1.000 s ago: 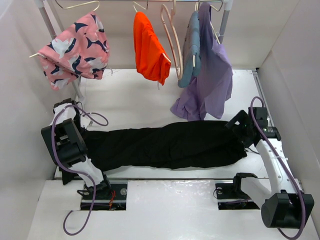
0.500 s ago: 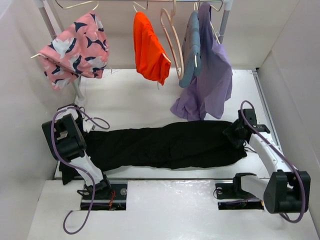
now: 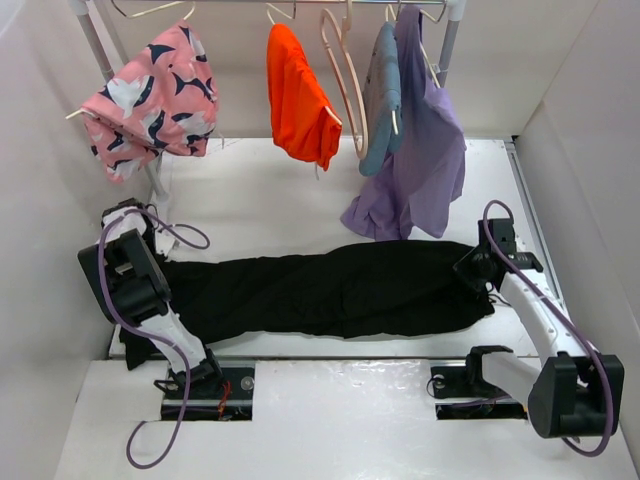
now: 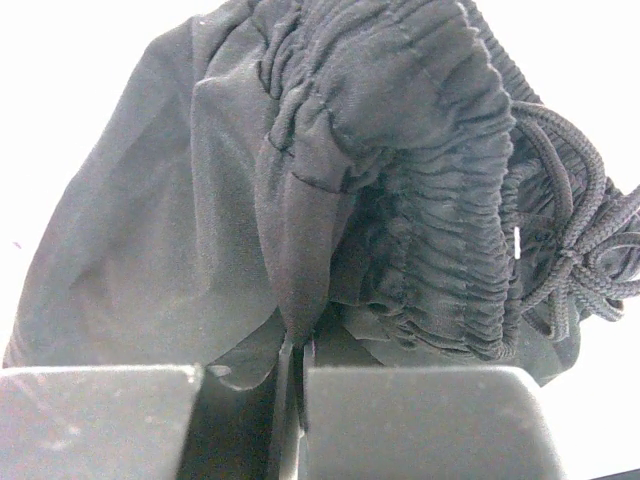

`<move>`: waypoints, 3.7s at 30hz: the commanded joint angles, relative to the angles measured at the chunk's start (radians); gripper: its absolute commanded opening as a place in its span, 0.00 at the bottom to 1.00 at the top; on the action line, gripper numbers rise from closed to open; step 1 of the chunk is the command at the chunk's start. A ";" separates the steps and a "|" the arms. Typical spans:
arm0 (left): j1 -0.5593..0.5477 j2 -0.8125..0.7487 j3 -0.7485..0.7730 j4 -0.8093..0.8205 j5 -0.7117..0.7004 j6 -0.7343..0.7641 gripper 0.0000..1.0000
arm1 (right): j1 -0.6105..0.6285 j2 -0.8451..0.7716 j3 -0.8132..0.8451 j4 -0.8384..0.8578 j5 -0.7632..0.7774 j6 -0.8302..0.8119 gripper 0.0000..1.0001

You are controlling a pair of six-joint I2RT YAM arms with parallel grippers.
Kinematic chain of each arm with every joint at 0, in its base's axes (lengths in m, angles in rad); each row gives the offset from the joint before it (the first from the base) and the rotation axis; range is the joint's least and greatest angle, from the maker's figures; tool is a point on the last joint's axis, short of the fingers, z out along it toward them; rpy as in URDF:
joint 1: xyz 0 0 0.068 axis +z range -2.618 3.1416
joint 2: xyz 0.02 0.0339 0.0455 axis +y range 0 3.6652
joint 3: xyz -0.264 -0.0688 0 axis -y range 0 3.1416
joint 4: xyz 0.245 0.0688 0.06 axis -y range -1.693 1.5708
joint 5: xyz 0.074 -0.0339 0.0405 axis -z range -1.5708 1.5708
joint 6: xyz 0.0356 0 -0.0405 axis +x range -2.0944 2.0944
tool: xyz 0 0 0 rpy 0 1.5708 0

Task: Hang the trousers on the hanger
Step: Fold the trousers at the center of the board.

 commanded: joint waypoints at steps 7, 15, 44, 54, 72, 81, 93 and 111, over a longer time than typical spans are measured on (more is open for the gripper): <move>0.036 0.064 0.081 -0.072 0.057 0.008 0.52 | 0.020 -0.043 0.034 -0.014 0.049 -0.052 0.00; 0.068 0.055 0.026 -0.090 0.078 0.017 0.20 | 0.029 -0.072 0.065 -0.045 0.078 -0.052 0.00; 0.108 0.041 0.273 -0.172 0.129 0.008 0.00 | 0.029 -0.187 0.163 -0.233 0.130 0.023 0.00; 0.108 0.154 0.423 -0.196 0.092 -0.010 0.00 | 0.029 -0.301 0.173 -0.384 0.198 0.080 0.00; 0.067 0.196 0.348 -0.092 -0.017 -0.021 0.42 | 0.251 -0.166 0.390 -0.464 0.436 0.129 0.71; 0.067 0.150 0.337 -0.130 0.002 -0.032 0.42 | 0.278 -0.009 0.179 -0.220 0.240 0.298 0.31; 0.058 0.125 0.179 -0.074 0.002 -0.032 0.43 | 0.021 -0.048 -0.142 -0.063 0.034 0.285 0.00; 0.038 0.116 0.227 -0.055 0.049 -0.021 0.49 | 0.012 -0.033 0.047 -0.388 -0.021 0.339 1.00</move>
